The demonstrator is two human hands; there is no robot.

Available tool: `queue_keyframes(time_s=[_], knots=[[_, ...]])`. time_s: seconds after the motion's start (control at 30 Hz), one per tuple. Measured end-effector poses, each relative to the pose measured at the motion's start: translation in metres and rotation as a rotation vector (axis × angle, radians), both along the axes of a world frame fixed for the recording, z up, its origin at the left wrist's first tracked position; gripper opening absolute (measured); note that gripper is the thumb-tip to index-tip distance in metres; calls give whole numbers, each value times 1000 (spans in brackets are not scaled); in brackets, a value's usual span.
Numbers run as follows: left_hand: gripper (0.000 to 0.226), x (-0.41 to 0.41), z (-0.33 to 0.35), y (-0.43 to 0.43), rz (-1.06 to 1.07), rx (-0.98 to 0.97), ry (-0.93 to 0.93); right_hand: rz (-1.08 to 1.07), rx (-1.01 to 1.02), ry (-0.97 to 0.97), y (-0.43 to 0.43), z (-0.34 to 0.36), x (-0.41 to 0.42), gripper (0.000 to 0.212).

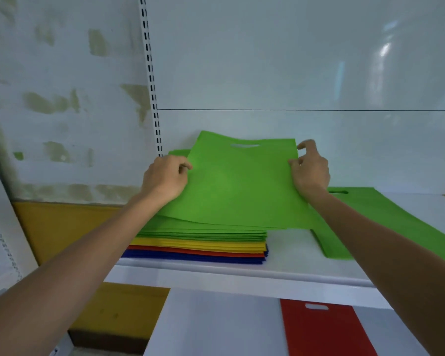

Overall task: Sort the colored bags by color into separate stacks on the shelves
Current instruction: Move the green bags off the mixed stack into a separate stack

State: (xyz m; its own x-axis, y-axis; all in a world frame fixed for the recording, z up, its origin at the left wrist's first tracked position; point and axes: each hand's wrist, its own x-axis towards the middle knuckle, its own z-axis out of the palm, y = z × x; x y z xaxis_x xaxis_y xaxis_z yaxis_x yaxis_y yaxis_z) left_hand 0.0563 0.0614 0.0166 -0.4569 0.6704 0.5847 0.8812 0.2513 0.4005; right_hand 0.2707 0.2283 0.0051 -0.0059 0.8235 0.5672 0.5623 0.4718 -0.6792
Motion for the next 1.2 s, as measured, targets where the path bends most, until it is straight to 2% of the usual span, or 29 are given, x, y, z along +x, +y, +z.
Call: queue_keyframes(time_s=[0.07,0.17,0.27,0.4,0.6,0.77,0.93,1.1,1.2], knots=[[26,22,9,10,-68,49,-2,-5,68,-13,10,11,23,19],[29,62,18,30,-143,60,-10,38,95,-101,29,25,68,28],[34,104,20,57,-188,-7,-15,62,104,-239,44,29,115,41],[43,159,16,86,-210,-121,-2,47,91,-317,60,27,173,45],[42,214,-10,112,-209,-231,-36,31,-40,-480,82,8,235,44],[35,238,-47,115,-172,-376,-65,87,-209,-642,98,-27,253,43],[45,242,-66,113,-90,-478,-68,121,-382,-844,113,-58,256,41],[33,242,-69,114,-56,-484,-72,105,-323,-862,113,-62,250,34],[11,240,-70,118,-51,-501,-56,97,-312,-890,112,-63,247,35]])
